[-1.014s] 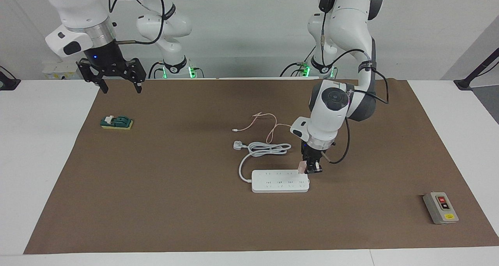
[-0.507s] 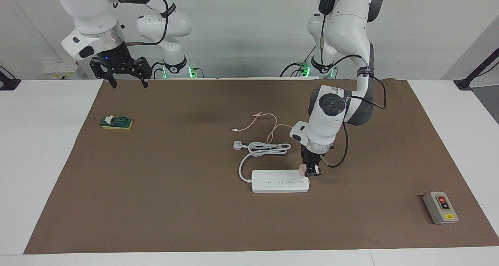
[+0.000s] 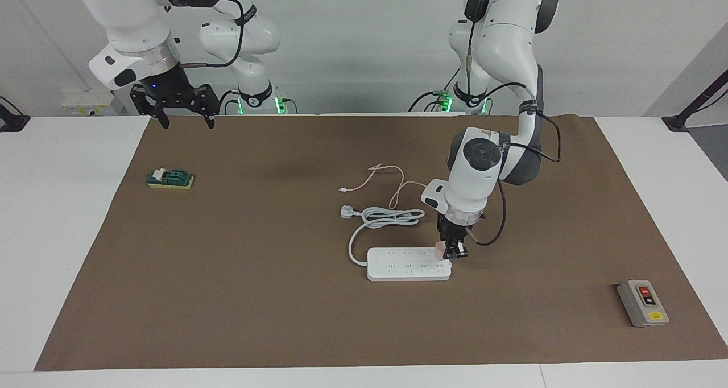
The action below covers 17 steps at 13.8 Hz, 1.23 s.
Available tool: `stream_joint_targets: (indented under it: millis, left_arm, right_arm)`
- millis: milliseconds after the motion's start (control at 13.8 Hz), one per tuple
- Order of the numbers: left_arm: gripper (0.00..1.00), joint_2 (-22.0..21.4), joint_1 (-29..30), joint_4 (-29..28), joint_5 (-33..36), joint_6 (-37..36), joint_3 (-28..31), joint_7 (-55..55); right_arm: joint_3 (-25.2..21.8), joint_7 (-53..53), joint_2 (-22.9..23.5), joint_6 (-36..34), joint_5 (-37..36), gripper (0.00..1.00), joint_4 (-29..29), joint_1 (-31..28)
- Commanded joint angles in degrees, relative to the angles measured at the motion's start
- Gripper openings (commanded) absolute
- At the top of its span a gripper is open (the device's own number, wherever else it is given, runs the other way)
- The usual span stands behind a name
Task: Plug charger into power strip
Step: 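Align the pink charger with a power strip socket using the left gripper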
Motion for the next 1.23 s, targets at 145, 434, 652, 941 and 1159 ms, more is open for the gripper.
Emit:
stream_joint_targets:
  millis: [145, 434, 652, 941, 1159]
  left_arm:
    - [0.0, -0.73, -0.79, -2.53, 1.78, 0.28, 0.33, -1.47]
    - [0.0, -1.08, -1.14, -3.58, 1.78, -0.78, 0.16, -2.08]
    - [0.0, -1.26, -1.23, -4.02, 1.78, -1.22, 0.16, -2.43]
    - [0.0, -1.61, -1.23, -4.9, 1.78, -0.69, 0.07, -2.52]
    - [0.0, -1.26, -1.14, -4.82, 1.86, 0.89, 0.07, -2.35]
  right_arm:
    - [0.65, -1.11, -0.96, 0.45, -0.87, 1.0, -0.79, -1.15]
    - [0.74, -1.2, -0.7, 0.97, -0.78, 1.0, -0.79, -1.93]
    - [0.82, -1.37, 0.09, 1.42, -0.7, 1.0, -0.18, -2.29]
    - [0.74, -1.29, 0.62, 1.59, -0.78, 1.0, -0.18, -2.2]
    - [0.82, -1.29, 0.27, 1.77, -0.78, 1.0, -0.35, -2.12]
